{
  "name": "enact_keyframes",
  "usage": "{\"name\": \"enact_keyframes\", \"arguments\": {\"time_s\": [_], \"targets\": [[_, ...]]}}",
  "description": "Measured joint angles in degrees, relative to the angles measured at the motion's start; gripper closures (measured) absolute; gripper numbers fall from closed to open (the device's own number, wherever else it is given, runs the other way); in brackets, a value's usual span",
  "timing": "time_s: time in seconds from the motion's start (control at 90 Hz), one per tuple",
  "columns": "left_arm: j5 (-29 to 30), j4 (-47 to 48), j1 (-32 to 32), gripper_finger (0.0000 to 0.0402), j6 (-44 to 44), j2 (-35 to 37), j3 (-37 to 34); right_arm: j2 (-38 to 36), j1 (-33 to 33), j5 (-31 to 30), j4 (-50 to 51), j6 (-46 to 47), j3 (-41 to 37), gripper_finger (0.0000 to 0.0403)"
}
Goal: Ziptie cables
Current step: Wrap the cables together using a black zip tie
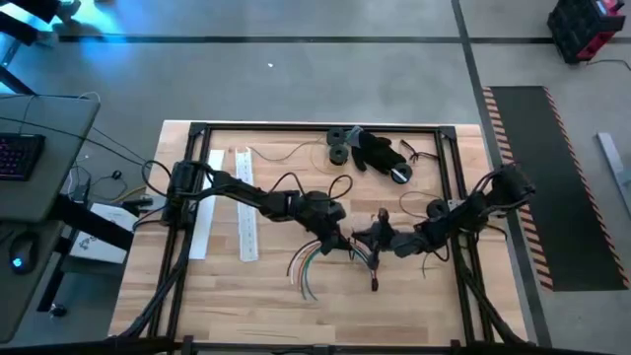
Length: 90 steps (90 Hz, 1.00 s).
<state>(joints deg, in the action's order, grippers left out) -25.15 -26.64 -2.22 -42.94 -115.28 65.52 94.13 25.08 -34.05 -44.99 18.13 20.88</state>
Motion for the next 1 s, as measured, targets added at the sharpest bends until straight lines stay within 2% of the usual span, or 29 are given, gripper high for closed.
{"name": "enact_keyframes", "arguments": {"time_s": [0.1,0.278,0.478,0.589,0.867,1.0], "targets": [[-0.48,-0.28,0.0,0.0402,-0.36,0.0,0.0,0.0,0.22,0.04,0.77,-5.33,0.31,0.0403],[-2.77,-0.26,0.0,0.0402,-0.49,0.0,0.0,-0.02,-0.55,1.97,8.29,-11.31,4.18,0.0403],[-4.15,-0.21,0.0,0.0402,-0.92,0.0,0.0,-0.04,-0.63,2.61,8.28,-16.82,5.64,0.0403],[-6.65,-0.21,0.0,0.0402,-0.91,0.0,0.0,-0.04,-0.61,2.61,7.94,-18.19,5.64,0.0403],[-8.75,-1.62,-0.61,0.0402,1.31,-1.53,0.11,-0.04,-0.61,4.75,7.89,-16.62,5.64,0.0403],[-10.89,-10.44,-0.89,0.0402,-2.45,-6.25,0.11,-0.04,-0.55,5.32,7.91,-16.61,5.64,0.0403]]}}
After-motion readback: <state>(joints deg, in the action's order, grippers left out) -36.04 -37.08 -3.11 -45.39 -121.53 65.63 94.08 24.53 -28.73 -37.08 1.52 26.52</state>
